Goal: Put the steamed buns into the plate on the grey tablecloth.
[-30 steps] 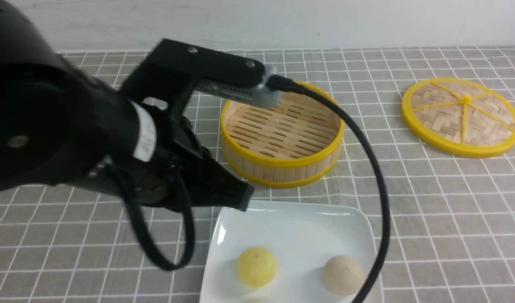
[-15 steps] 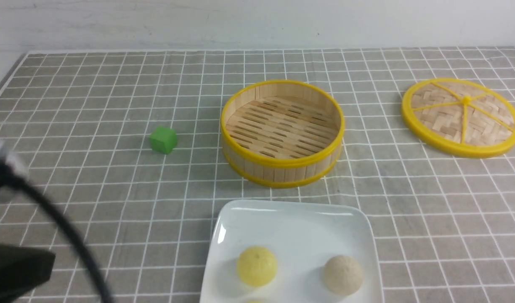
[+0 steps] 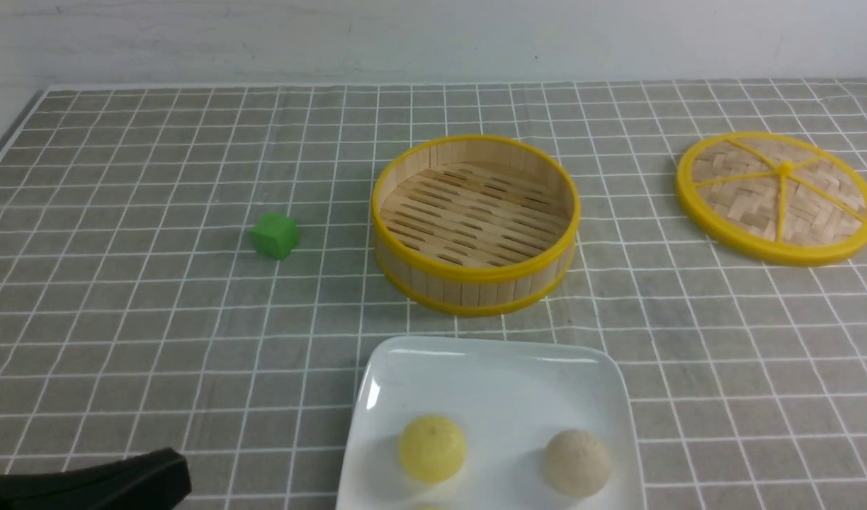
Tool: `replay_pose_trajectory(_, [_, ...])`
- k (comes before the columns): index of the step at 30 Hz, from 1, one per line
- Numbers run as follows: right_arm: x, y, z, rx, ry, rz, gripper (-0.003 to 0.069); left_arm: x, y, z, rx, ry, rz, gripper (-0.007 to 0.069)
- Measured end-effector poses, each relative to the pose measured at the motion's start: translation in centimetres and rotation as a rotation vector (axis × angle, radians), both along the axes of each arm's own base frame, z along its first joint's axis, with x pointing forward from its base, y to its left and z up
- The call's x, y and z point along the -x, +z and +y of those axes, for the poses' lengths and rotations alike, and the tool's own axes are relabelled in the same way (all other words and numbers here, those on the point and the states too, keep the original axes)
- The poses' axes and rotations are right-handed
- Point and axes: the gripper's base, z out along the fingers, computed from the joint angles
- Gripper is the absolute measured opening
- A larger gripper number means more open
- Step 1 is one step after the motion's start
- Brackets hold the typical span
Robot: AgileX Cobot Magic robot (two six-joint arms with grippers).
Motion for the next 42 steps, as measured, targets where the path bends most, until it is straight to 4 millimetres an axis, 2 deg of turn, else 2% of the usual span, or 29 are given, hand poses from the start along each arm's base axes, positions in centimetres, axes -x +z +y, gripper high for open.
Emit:
replay_pose_trajectory(15, [0.0, 0.0, 0.0, 0.0, 0.0, 0.0, 0.0144, -0.1, -1.8, 0.5, -0.136, 0.035, 0.066, 0.0037])
replay_pose_trajectory(23, [0.0, 0.0, 0.0, 0.0, 0.0, 0.0, 0.0153, -0.3, -3.4, 0.6, -0.172, 0.045, -0.063, 0.0043])
replay_pose_trajectory(31, [0.0, 0.0, 0.0, 0.0, 0.0, 0.0, 0.0158, -0.4, -6.9, 2.9, -0.194, 0.387, -0.128, 0.0051])
replay_pose_trajectory(37, [0.0, 0.0, 0.0, 0.0, 0.0, 0.0, 0.0167, -0.4, -10.1, 4.2, -0.237, 0.624, -0.059, 0.0053])
replay_pose_trajectory(42, [0.0, 0.0, 0.0, 0.0, 0.0, 0.0, 0.0169, -0.3, -10.8, 4.9, -0.247, 0.74, -0.016, 0.0056])
